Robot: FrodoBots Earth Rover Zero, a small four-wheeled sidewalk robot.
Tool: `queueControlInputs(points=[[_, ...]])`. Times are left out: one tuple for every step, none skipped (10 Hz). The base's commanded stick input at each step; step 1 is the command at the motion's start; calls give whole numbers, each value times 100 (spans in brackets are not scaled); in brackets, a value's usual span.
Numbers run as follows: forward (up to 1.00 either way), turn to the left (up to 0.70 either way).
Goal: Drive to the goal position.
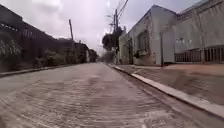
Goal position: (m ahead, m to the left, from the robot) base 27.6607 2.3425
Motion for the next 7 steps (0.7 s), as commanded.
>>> queueControlInputs(points=[[100,0],[100,0],[100,0],[100,0],[100,0],[100,0],[100,-2]])
